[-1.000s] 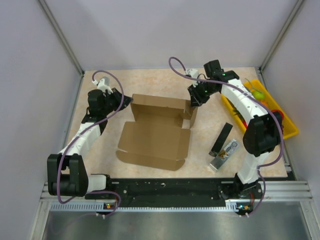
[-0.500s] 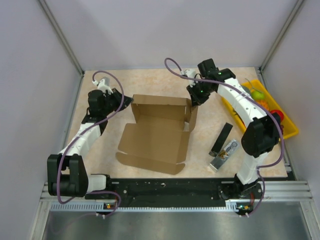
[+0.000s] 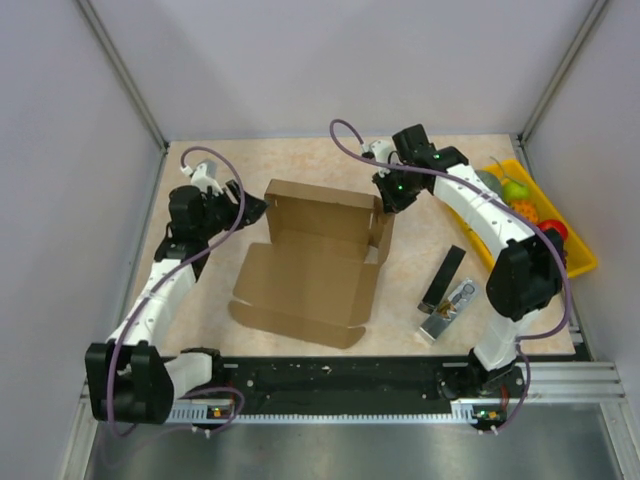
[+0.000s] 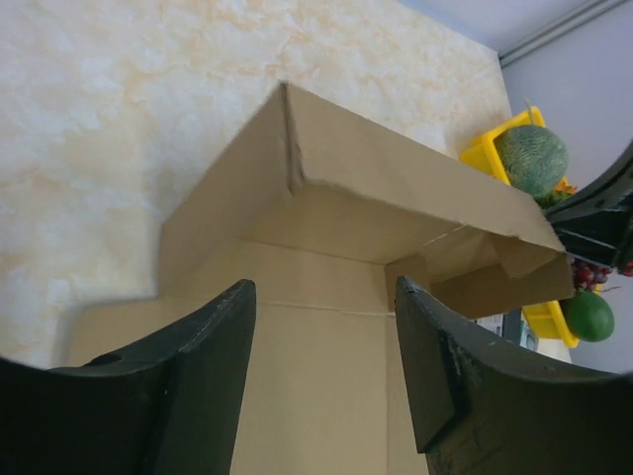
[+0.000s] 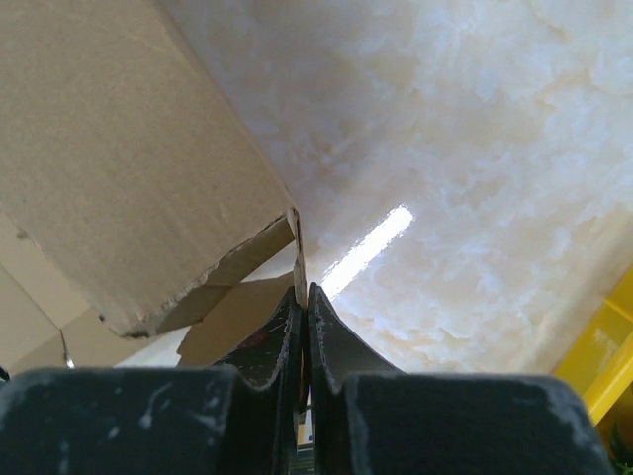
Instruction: Fold the paper box
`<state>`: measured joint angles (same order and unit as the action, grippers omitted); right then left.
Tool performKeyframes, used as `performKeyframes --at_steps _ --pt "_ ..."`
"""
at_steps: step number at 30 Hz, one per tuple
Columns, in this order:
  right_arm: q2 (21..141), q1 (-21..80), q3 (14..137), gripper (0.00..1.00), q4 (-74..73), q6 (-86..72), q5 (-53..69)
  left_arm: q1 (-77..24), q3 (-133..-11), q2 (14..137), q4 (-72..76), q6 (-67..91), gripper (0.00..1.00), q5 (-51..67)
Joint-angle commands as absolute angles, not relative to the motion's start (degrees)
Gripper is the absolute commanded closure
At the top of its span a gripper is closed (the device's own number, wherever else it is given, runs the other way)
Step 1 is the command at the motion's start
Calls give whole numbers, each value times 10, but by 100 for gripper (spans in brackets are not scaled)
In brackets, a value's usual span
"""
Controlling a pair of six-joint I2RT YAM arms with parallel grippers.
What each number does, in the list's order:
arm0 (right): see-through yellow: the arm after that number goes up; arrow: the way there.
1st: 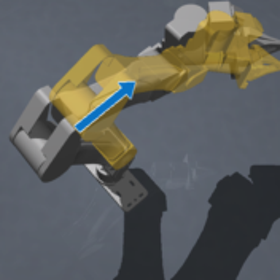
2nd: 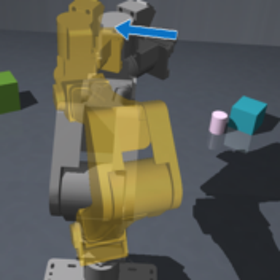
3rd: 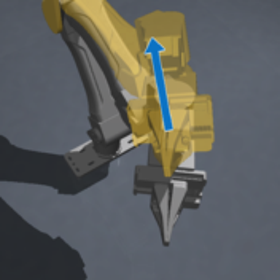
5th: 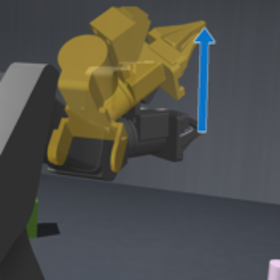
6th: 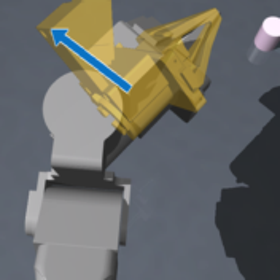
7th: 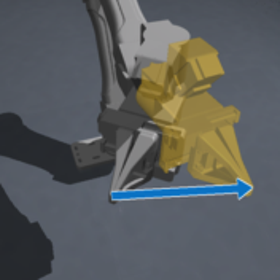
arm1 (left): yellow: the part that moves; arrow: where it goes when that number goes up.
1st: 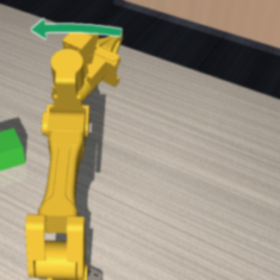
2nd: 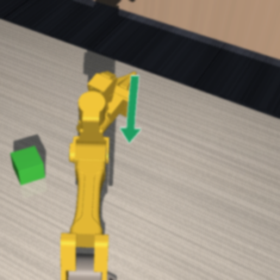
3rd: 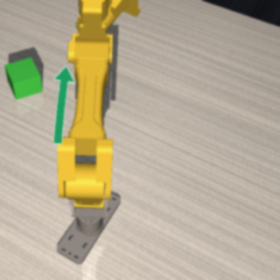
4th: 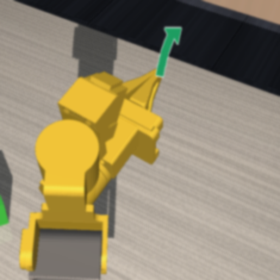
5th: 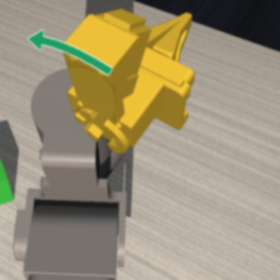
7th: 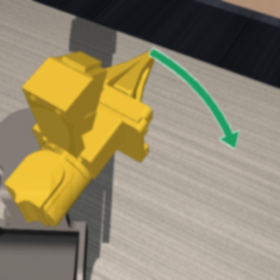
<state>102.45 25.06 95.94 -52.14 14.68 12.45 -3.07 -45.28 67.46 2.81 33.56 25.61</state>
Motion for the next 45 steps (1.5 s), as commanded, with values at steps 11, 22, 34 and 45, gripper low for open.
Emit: performKeyframes --at_steps 11,22,34,45 --pt "976 255 917 100 -432 141 113 -199 -416 578 14 354 72 337" --pt "969 255 909 100 -423 131 121 -464 -282 776 387 414 100 114" --pt "962 256 909 100 -420 129 128 -479 -304 942 465 531 100 42" --pt "969 255 916 100 -419 113 132 -479 -252 1089 597 675 100 47"
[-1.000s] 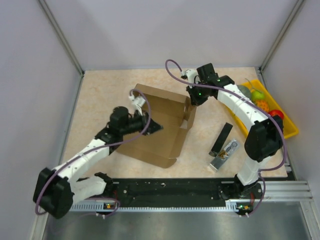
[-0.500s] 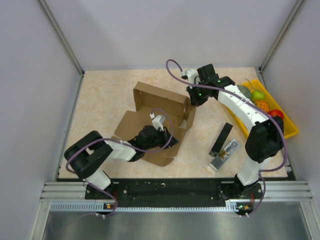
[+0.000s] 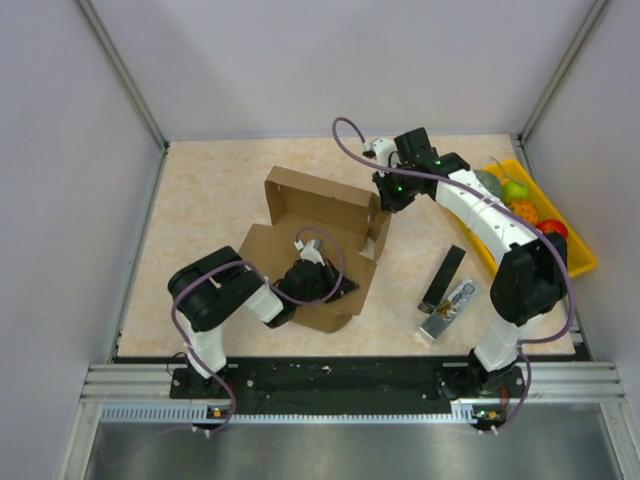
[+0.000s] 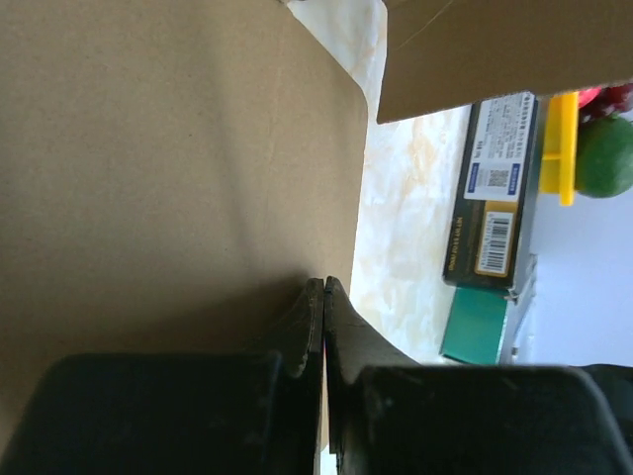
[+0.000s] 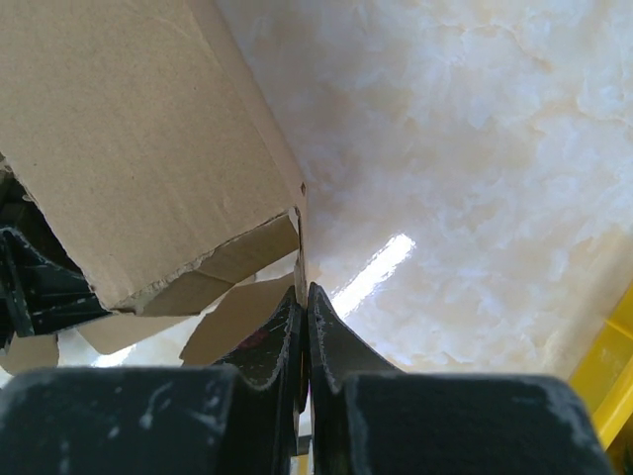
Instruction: Fold the paper box
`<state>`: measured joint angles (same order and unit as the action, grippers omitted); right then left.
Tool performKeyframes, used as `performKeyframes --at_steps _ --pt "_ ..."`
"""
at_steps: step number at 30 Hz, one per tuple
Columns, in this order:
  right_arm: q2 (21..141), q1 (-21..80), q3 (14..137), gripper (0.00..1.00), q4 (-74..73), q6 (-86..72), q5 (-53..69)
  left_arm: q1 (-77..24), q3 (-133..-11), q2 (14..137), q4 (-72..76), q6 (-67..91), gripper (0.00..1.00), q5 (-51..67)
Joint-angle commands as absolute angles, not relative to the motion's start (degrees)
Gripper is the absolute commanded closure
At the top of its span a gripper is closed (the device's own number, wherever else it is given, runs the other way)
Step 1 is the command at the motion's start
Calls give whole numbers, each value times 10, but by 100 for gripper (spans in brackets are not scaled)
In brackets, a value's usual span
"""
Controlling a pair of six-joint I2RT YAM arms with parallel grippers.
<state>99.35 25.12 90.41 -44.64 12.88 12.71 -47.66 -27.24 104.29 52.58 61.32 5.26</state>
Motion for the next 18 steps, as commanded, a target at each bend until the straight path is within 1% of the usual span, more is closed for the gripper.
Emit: performKeyframes --at_steps 1,3,6,7,9,10,11,13,15,18 --pt "965 256 917 100 -422 106 131 -480 -245 1097 612 687 100 35" --pt "962 256 922 100 -427 88 130 -480 -233 1108 620 693 100 31" --pt "955 259 924 100 -425 9 111 -480 -226 1107 627 690 100 27" --pt "954 262 918 100 -412 -50 82 -479 -225 1107 629 689 100 27" --pt "952 278 905 100 -410 -96 38 -480 -225 1111 647 690 100 31" --pt "952 284 904 100 -410 -138 -18 -480 -226 1114 656 692 100 34" --pt "946 290 897 100 -410 -162 -46 -479 -226 1122 663 694 100 37" --pt "936 296 886 100 -404 -205 -67 -480 -225 1131 691 700 100 40" --pt "929 321 880 100 -403 -213 -82 -480 -225 1143 706 703 100 45" --pt "925 359 870 100 -402 -221 -156 -480 -230 1162 731 710 100 52"
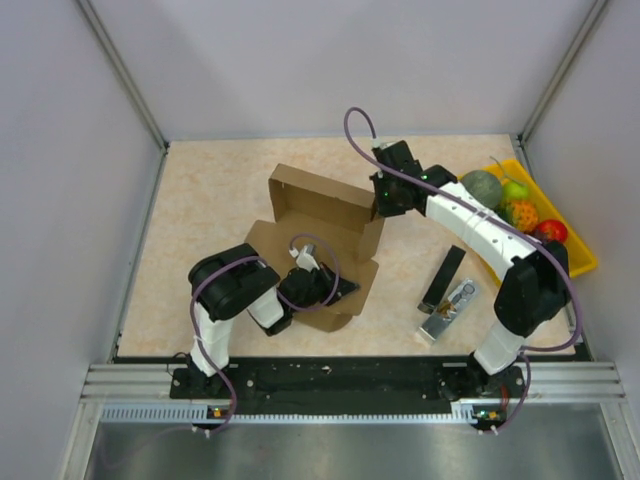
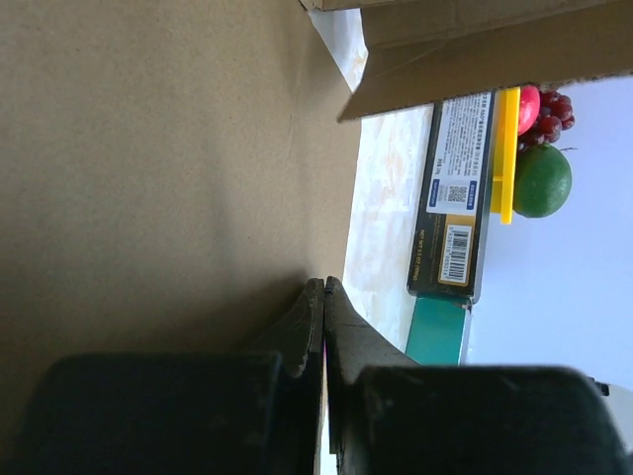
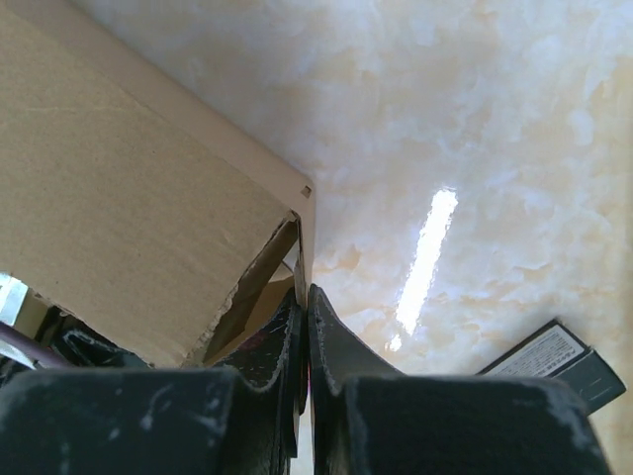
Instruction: Fold the paper box
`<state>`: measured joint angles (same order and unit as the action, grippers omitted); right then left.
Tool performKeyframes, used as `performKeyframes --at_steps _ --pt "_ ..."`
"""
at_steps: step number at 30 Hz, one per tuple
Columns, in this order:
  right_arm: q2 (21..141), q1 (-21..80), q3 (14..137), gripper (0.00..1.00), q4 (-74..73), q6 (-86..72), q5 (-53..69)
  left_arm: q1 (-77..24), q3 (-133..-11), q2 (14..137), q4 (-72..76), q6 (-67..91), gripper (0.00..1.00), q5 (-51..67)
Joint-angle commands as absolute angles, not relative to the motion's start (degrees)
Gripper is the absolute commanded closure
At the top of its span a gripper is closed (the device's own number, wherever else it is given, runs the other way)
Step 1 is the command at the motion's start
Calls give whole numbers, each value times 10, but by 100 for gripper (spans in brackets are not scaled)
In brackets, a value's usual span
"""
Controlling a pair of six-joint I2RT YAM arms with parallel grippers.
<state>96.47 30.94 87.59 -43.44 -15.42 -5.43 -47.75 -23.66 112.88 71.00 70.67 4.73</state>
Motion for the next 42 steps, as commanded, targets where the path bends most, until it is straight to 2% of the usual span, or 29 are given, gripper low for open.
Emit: performKeyframes --at_steps 1,7,15,20,21,24,28,30,32,33,34,35,36,38,41,42 --pt "923 363 868 100 -403 -249 -168 -480 -231 1166 738 715 100 55" --pt "919 369 838 100 -411 -390 -180 -480 -244 1171 754 699 100 70" --pt "926 374 836 100 -436 -482 -207 -480 -239 1090 725 593 99 99" --pt "945 382 858 100 -459 -476 -241 -480 -230 998 663 513 79 122" --pt "950 383 862 100 -461 -473 -246 -480 -228 985 660 497 72 140" --pt "965 389 885 100 -474 -461 -268 -481 -202 920 660 456 62 157" --pt "982 393 916 100 -483 -435 -279 -478 -185 809 600 388 54 193" --pt "985 394 923 100 -485 -426 -277 -477 -205 718 499 320 51 214" --pt "991 394 930 100 -484 -410 -275 -476 -257 621 382 260 44 199" --pt "991 395 932 100 -485 -396 -267 -476 -281 591 269 194 36 183" --pt "996 394 938 100 -485 -388 -262 -472 -333 553 208 152 24 169" --pt "997 394 940 100 -485 -381 -258 -469 -359 542 162 113 21 145" --pt "998 394 941 100 -484 -375 -255 -463 -384 534 89 36 19 134" --pt "1007 394 950 100 -483 -356 -243 -430 -447 533 50 -18 13 116" --pt "1017 394 958 100 -482 -346 -233 -322 -500 576 56 -88 16 273" --pt "1020 394 961 100 -482 -342 -223 -314 -517 590 39 -120 16 263"
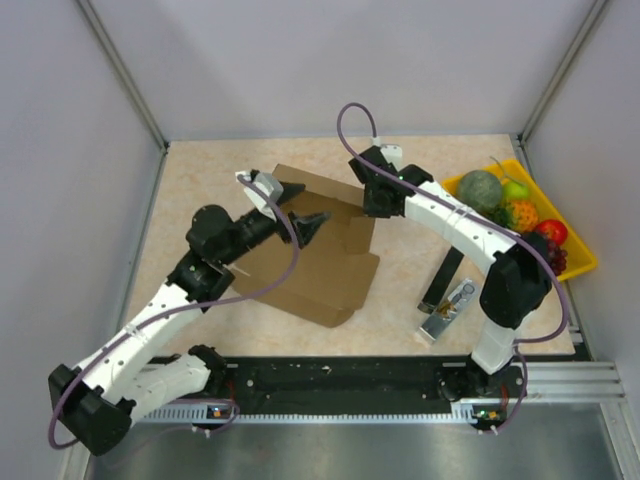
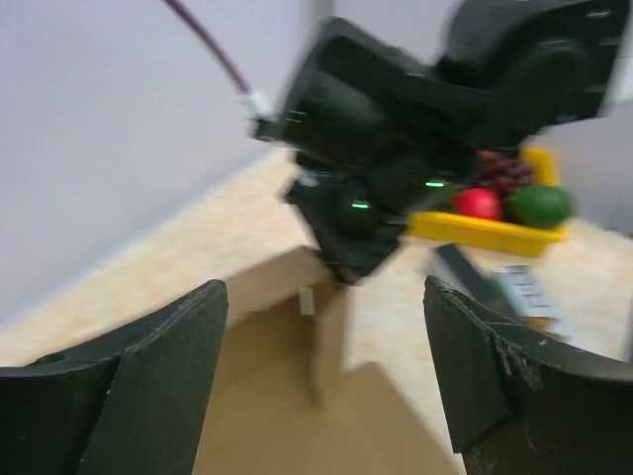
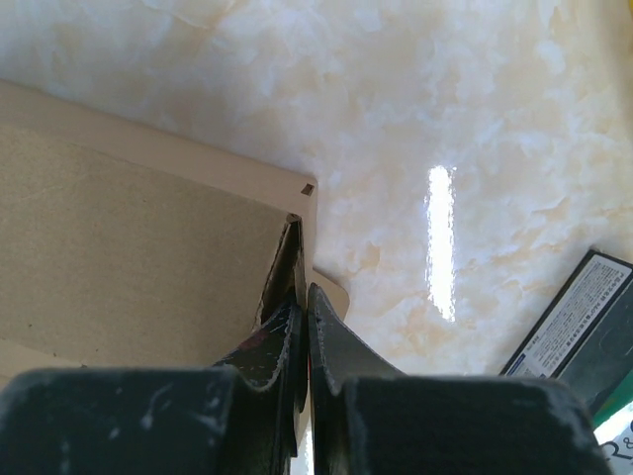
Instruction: Fold the paper box
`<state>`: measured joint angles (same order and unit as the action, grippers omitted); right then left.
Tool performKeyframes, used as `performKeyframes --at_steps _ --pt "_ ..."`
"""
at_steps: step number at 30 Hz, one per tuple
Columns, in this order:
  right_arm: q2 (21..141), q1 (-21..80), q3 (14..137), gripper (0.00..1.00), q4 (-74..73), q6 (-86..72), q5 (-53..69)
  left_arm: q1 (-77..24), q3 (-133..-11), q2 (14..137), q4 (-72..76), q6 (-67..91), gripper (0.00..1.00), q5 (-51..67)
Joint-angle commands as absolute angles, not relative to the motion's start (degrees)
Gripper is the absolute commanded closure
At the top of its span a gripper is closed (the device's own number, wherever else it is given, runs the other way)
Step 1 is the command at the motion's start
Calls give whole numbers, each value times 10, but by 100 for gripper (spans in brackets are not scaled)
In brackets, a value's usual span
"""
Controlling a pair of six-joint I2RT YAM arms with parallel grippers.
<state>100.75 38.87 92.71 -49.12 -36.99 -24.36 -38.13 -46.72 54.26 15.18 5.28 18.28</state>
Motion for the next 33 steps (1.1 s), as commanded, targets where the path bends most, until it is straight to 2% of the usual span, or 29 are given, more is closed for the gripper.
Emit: performKeyframes --at_steps 1,5,9,11,24,29,30,33 --pt "1022 394 966 100 -481 -340 -217 -314 -539 618 27 -147 17 248" --pt "1027 393 967 100 -482 -335 -205 -327 -586 683 -10 -308 16 260" --pt "1030 391 971 100 -481 -345 -202 -326 -637 748 -50 -371 16 328" --pt "1030 390 975 100 -482 -346 -201 -332 -668 787 -95 -411 18 322" --pt "1033 389 980 100 -480 -368 -180 -356 -647 850 -15 -451 26 287" --pt "1030 389 978 100 -479 -381 -174 -373 -627 864 47 -464 38 238" --pt "1028 389 976 100 -479 -384 -176 -375 -613 863 61 -466 44 226" --pt "1027 390 974 100 -477 -390 -175 -381 -601 867 84 -471 52 208"
